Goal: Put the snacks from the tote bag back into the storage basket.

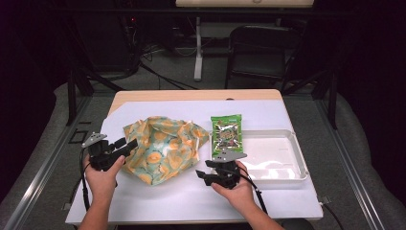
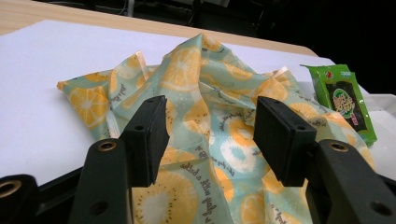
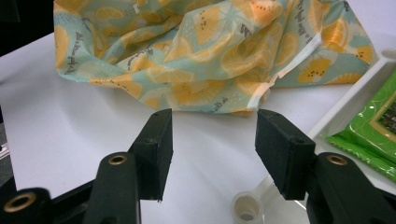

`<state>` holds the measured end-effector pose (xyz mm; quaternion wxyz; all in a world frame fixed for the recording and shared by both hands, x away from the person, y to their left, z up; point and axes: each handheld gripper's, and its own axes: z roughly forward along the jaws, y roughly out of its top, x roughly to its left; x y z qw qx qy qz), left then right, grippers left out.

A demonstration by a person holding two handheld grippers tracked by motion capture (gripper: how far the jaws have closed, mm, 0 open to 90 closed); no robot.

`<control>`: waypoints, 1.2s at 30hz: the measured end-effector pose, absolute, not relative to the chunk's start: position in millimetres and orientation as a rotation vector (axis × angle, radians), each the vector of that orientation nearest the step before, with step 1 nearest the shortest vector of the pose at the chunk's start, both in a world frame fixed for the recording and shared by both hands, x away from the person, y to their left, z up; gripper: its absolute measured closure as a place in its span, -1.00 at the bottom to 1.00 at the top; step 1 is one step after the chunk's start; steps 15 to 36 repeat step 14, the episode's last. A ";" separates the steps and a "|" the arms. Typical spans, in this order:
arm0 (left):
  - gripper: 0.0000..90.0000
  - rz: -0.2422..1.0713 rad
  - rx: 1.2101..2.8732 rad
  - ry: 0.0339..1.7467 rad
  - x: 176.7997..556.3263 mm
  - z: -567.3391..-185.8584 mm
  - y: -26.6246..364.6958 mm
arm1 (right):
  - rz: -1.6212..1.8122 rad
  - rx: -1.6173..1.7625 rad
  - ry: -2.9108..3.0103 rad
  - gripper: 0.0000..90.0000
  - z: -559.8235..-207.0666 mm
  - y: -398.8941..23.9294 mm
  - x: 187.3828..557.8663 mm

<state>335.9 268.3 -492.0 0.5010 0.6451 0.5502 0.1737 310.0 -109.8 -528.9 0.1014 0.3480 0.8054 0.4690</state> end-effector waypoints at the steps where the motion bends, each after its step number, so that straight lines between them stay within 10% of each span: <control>1: -0.01 0.420 1.560 1.331 335.9 -492.1 268.4 | 1.386 1.026 2.378 0.03 -529.5 -109.2 309.9; 36: -0.03 0.426 1.552 1.337 336.2 -492.0 270.2 | 1.406 1.043 2.385 0.02 -531.0 -109.2 310.0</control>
